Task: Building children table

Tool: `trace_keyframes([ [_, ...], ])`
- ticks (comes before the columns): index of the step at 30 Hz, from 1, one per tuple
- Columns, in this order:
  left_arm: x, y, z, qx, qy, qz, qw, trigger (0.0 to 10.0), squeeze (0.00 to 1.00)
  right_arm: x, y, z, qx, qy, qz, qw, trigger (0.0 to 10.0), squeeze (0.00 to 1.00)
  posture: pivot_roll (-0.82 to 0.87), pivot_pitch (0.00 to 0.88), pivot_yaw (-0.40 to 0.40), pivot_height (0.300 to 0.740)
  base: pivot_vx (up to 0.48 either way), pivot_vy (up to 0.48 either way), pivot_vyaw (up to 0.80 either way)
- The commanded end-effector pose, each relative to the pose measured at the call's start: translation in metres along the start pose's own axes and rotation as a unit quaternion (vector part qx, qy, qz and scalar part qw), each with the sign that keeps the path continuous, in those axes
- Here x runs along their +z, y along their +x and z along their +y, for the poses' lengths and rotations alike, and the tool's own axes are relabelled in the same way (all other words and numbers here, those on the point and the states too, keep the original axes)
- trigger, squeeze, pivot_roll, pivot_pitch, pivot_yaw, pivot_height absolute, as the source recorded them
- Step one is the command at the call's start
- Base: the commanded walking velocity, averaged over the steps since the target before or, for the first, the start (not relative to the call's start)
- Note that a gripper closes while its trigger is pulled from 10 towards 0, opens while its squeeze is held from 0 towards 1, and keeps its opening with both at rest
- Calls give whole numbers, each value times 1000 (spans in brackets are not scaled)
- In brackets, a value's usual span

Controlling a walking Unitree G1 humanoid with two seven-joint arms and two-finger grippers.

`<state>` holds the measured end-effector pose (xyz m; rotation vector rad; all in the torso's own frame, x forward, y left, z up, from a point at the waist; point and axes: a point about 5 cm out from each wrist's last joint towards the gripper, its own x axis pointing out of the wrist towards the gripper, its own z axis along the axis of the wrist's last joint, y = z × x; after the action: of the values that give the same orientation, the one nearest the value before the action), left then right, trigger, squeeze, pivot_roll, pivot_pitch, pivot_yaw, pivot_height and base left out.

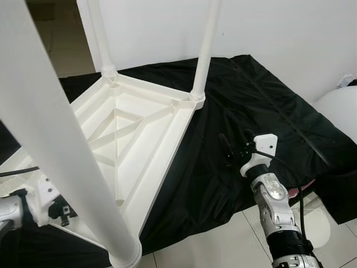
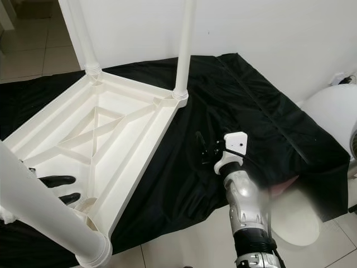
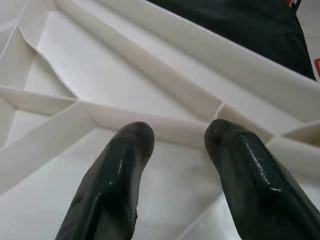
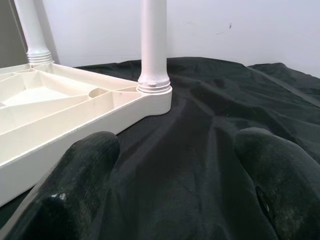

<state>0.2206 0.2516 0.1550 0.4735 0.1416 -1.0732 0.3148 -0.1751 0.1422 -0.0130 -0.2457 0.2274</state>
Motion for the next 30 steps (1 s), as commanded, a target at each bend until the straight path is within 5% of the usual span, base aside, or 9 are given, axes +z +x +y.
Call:
trace_keyframes([
  [1,0,-7,-6,-61,4,7,998,10000,0,-3,-3,0,0,7,11,1000,10000,0,34,63,-19,740,0,0,0],
  [12,-9,-20,-5,-76,1,55,996,10000,0,-3,-1,-1,2,4,17,1000,10000,0,39,64,-23,740,0,0,0],
  [13,-10,-19,-4,-75,1,60,995,10000,361,-2,-1,-1,1,3,17,1000,10000,0,39,65,-22,740,0,0,0],
  [14,-11,-19,-4,-73,1,64,995,10000,941,-2,-1,-2,1,2,18,1000,10000,0,37,64,-21,740,0,0,0],
  [16,-14,-19,-5,-80,4,77,994,10000,1000,-2,0,-2,0,1,18,1000,10000,0,37,65,-20,740,0,0,0],
  [19,-17,-18,-8,-84,16,89,992,10000,1000,-2,-1,-3,-3,0,20,1000,10000,0,34,68,-18,740,0,0,0],
  [20,-15,-20,-8,-89,10,86,992,10000,0,-2,-2,-4,-4,-1,21,1000,10000,0,34,68,-18,740,0,0,0],
  [30,-18,-18,-13,-112,39,127,985,10000,0,-3,-2,-7,-8,-3,25,1000,10000,0,39,77,-17,740,0,0,0],
])
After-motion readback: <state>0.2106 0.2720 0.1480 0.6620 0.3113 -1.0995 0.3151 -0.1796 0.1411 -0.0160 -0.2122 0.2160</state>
